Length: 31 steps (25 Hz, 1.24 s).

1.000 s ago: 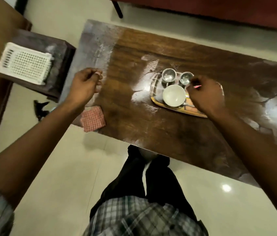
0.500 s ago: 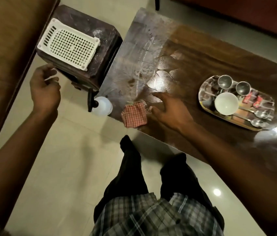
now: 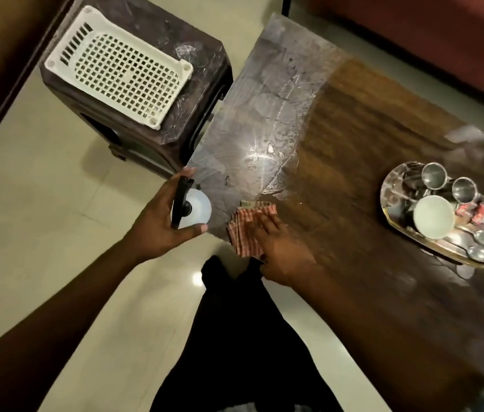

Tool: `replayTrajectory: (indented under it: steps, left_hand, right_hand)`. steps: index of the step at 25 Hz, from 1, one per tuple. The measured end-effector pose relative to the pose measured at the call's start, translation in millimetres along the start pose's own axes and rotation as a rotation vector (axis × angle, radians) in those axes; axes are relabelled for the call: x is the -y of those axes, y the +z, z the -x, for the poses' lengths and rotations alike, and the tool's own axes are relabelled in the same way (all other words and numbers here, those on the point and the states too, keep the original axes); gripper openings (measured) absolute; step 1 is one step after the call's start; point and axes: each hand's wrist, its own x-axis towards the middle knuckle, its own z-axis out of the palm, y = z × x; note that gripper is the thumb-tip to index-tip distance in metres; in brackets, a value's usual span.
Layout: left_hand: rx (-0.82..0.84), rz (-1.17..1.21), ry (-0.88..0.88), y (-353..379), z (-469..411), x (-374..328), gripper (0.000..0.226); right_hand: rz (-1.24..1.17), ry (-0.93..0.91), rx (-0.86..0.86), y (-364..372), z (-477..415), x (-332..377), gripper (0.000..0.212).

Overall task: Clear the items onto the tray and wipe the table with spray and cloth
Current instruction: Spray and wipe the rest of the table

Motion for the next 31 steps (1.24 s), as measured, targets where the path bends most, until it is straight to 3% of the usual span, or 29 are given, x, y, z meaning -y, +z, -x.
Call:
replayTrajectory:
  steps: [5, 8, 14, 16, 19, 22, 24, 28, 31]
  left_hand:
    - [-0.285, 0.075, 0.062, 27.6, -18.8, 6.8, 0.069]
    - [-0.290, 0.090, 0.054, 34.2, -26.8, 3.1, 0.060]
    - [-0.300, 0.125, 0.044, 28.0, -77.9, -18.3, 0.029]
    - [-0.288, 0.107, 0.032, 25.0, -104.8, -33.2, 0.034]
    - [-0.228, 0.132, -0.008, 21.9, -152.9, -58.6, 0.033]
    - [-0.155, 0.242, -0.043, 25.0, -204.8, -92.5, 0.030]
    - [-0.145, 0.314, -0.055, 30.0, -235.1, -110.5, 0.024]
    - [-0.243, 0.350, -0.109, 48.8, -289.2, -125.0, 0.026]
    - [-0.295, 0.285, -0.148, 64.3, -317.1, -125.5, 0.035]
  right_hand:
    - [0.095, 0.023, -0.133, 43.3, -15.2, -5.2, 0.107]
    - [0.144, -0.007, -0.206, 53.5, -25.7, -2.3, 0.094]
    - [-0.136, -0.103, -0.280, 12.8, -31.0, -14.8, 0.084]
    - [-0.366, -0.022, -0.432, -9.7, -31.9, -35.1, 0.067]
    - [-0.756, 0.269, -0.741, -65.7, -55.0, -90.8, 0.054]
    - [-0.778, 0.441, -0.946, -121.4, -83.6, -163.1, 0.055]
    - [-0.646, 0.460, -0.905, -143.2, -97.9, -200.9, 0.065]
    - [-0.294, 0.430, -0.611, -146.1, -125.0, -236.1, 0.067]
    - [-0.221, 0.435, -0.589, -137.4, -134.3, -242.3, 0.073]
